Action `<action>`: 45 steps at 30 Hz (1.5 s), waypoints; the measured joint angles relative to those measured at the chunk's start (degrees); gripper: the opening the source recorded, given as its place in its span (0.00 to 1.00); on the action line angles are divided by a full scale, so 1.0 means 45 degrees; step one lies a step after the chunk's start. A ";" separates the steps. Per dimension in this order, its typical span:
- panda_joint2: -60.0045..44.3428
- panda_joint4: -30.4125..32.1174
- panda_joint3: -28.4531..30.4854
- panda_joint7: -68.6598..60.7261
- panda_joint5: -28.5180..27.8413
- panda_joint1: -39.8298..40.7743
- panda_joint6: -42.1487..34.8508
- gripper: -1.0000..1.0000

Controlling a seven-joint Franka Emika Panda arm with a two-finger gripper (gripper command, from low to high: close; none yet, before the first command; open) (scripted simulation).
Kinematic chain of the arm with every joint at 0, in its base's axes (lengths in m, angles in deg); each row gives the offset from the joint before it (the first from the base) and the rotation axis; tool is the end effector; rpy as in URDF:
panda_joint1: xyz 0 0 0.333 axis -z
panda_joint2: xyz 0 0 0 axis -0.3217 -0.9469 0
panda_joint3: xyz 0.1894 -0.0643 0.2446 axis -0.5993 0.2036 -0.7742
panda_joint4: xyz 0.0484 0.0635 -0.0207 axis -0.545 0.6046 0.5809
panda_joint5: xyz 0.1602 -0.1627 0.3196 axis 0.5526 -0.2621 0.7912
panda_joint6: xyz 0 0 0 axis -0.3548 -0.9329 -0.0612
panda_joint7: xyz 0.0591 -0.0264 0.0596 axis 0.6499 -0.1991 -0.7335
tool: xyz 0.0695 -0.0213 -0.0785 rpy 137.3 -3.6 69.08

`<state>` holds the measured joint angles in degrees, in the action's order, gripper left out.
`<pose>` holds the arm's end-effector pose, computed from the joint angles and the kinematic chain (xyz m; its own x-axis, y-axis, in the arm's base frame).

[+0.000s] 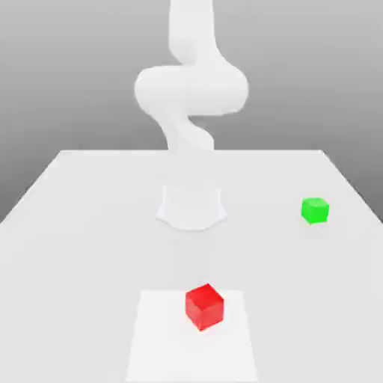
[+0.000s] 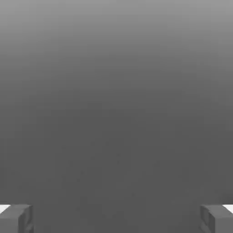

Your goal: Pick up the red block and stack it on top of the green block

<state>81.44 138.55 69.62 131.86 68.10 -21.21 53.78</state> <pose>0.3729 -0.0100 0.6709 0.5537 -0.7016 0.4486 -0.4954 -0.7105 -0.4998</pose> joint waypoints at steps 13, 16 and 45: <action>-0.4692 0.2714 0.1970 -0.4194 0.2010 -0.2351 0.2525 0.50; -0.5736 0.3336 0.2063 -0.4957 0.2213 -0.2689 0.3117 0.50; -1.1699 0.5513 0.0994 -0.6786 0.1005 -0.2246 0.7992 0.50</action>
<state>28.80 163.36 74.09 101.32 72.62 -31.32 89.75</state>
